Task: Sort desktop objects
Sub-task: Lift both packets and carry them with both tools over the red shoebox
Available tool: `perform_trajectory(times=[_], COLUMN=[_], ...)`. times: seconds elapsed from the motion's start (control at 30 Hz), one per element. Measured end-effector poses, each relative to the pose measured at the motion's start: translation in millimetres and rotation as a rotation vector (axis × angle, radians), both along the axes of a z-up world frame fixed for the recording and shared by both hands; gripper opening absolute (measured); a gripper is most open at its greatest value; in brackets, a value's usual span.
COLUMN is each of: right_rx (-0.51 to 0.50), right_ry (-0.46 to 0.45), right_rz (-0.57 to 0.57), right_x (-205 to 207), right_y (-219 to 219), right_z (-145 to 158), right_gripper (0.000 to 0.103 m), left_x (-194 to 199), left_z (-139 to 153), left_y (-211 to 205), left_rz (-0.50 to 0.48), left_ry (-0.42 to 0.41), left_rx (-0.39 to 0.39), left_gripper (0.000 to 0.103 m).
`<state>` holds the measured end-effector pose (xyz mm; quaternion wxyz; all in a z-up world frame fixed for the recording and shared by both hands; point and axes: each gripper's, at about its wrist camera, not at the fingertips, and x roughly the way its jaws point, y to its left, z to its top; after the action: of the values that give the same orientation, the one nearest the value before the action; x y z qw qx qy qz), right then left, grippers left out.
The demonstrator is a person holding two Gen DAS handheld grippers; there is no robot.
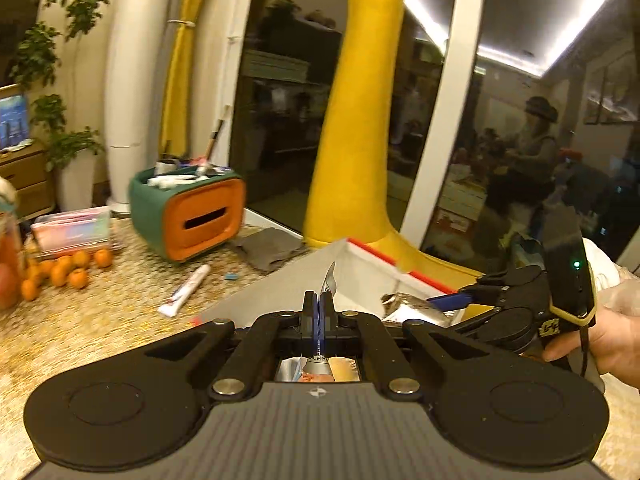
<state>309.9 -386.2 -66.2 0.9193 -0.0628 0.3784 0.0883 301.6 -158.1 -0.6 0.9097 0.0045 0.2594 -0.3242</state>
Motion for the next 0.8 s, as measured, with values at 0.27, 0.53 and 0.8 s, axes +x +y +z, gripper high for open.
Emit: perform_trajectory(times=[0.27, 0.53, 0.8], right_rx=[-0.014, -0.044, -0.066], right_ry=[0.012, 0.043, 0.064], right_rz=[-0.027, -0.029, -0.007], right_x=[14.8, 27.3, 34.3], right_y=[-16.9, -18.4, -12.9], right_z=[-12.1, -32.0, -46.5], right_gripper=[0.063, 0.063, 0.063], left_x=[25.6, 56.7, 71.6], left_z=[-11.1, -31.8, -56.6], left_y=[-51.2, -85.3, -102.6], left_rz=[-0.048, -0.064, -0.085], left_ry=[-0.006, 0.009, 0.003], left_rx=[0.023, 0.065, 0.135], left_gripper=[0.0, 0.0, 0.0])
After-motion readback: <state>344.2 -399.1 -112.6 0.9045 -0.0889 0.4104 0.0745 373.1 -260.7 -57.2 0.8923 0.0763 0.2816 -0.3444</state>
